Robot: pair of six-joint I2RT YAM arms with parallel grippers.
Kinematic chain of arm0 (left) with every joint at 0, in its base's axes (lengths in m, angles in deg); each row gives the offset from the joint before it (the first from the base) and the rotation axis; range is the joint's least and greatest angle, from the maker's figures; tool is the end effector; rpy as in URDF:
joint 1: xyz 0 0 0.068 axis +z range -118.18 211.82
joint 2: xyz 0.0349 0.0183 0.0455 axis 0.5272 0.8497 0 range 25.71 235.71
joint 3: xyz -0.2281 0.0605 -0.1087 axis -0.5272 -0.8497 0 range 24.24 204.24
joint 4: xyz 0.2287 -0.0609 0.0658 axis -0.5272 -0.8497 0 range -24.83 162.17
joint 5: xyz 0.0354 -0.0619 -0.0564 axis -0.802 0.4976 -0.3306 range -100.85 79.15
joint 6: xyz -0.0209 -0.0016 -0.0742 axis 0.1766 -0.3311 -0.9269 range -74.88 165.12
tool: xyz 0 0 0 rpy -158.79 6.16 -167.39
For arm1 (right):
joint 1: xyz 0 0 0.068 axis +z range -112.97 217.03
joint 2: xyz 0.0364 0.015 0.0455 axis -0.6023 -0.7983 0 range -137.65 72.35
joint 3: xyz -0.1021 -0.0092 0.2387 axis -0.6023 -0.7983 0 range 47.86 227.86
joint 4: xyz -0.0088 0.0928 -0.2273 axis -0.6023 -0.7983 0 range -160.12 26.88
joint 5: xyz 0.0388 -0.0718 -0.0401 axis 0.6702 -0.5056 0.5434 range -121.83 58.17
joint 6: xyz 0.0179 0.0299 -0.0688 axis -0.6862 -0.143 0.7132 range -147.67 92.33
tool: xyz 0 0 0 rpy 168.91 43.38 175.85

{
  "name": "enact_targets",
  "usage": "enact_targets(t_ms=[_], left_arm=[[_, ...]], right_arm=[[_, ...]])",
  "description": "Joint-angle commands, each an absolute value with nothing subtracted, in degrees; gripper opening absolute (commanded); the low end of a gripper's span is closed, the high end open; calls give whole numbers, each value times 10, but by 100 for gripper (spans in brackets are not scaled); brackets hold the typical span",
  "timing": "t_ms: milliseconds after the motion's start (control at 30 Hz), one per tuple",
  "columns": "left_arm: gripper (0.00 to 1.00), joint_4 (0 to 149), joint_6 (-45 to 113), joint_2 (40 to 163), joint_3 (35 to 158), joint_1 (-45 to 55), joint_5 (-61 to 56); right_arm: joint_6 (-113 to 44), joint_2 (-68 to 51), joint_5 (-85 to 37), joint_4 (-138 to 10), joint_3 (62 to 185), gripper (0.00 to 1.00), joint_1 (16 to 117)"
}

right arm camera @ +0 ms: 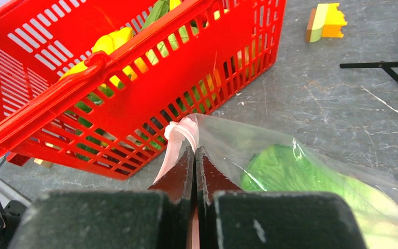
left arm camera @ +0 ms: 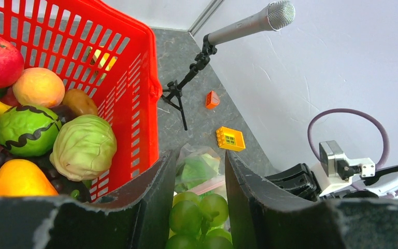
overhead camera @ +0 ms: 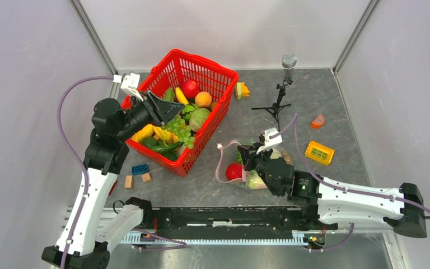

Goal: Place the food in the zip-top bag and seal the zipper
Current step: Place the fake fruit in the zipper food storage bag.

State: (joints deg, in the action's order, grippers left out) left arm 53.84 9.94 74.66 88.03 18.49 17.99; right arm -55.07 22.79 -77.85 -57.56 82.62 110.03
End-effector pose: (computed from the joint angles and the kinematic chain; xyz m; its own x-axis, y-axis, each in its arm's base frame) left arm 0.1793 -0.0750 0.4109 -0.4347 -0.4157 -0.7989 0.5139 0.6139 -0.5991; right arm 0.1071 0.1883 0.2847 -0.2517 0.2697 -0.9295 -0.3837 0.8539 0.3516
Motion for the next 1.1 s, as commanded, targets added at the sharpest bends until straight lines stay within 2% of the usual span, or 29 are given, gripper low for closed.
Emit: enact_targets(t_ms=[0,633,800,1067], left_arm=[[2,550,109,745,887,184,168],[2,566,109,757,880,173,211],[2,565,152,776,891,99,203],[2,534,214,814,921,-36,98]], right_arm=[[-542,212,-760,-539,837,2,1099],[-513,204,-754,-505,835,2,1091],[-520,222,-748,-500,828,2,1086],[-533,246,-754,-508,822,2,1081]])
